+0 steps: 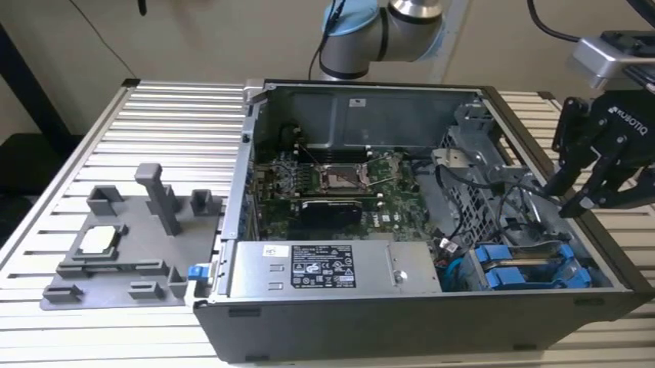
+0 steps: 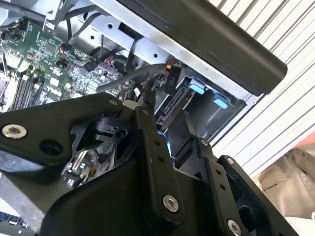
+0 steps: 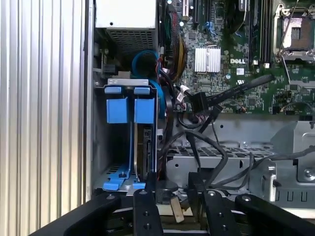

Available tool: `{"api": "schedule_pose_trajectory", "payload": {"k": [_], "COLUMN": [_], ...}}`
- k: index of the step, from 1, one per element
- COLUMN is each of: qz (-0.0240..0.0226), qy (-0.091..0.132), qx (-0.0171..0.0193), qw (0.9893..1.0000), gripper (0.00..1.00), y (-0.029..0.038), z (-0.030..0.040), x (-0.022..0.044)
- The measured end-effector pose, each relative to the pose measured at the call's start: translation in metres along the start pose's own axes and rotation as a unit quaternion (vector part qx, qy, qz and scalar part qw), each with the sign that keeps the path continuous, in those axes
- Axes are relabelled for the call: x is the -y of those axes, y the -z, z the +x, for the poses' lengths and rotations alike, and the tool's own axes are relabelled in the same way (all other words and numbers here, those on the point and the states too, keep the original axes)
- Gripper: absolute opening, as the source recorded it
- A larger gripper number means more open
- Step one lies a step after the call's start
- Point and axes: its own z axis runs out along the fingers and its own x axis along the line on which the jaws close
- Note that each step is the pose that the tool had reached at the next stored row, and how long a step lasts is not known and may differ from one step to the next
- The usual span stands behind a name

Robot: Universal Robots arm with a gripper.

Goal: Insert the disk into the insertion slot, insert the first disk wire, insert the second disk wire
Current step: 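Insert the first disk wire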

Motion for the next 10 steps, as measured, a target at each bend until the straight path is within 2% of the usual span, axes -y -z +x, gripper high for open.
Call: {"api": "schedule_pose_trajectory", "payload": {"k": [10], "qz": [0.0], "qy": [0.0], "qx": [0.0], "qw": [1.0], "gripper": [0.4], "y": [0.0008], "z": [-0.0011], "x": [0.0182]}}
